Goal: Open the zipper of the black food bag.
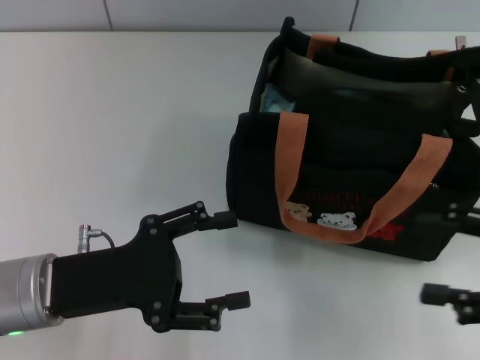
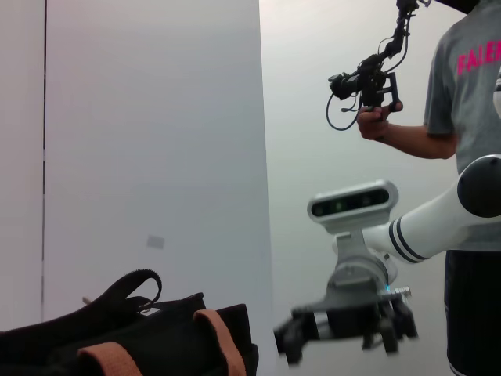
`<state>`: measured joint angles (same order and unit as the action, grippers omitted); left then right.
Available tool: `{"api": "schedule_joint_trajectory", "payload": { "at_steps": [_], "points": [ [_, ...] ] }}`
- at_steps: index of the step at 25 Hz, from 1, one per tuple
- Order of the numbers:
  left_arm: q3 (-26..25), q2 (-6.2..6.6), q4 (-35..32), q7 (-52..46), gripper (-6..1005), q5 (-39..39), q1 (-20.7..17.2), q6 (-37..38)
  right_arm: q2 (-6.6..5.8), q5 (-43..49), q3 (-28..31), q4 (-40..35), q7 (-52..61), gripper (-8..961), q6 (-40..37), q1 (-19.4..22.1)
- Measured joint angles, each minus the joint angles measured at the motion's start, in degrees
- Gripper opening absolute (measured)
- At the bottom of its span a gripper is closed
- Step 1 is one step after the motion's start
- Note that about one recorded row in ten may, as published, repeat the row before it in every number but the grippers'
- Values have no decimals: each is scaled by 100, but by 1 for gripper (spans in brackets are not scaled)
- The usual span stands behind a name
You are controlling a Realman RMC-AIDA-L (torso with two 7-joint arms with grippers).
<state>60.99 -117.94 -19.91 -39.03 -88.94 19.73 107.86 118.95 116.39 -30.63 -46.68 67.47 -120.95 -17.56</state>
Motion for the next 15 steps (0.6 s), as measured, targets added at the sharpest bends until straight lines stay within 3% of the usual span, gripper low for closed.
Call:
{"api": "schedule_joint_trajectory", "payload": {
  "at_steps": [6,15],
  "points": [
    [0,-9,-4,58,856,-1,-12,0,5,148,15,456,-197,833,244,-125],
    [-34,-13,-4,60,857,27,-41,14,-1,154,38,466,-207,833,285,-125]
  ]
}}
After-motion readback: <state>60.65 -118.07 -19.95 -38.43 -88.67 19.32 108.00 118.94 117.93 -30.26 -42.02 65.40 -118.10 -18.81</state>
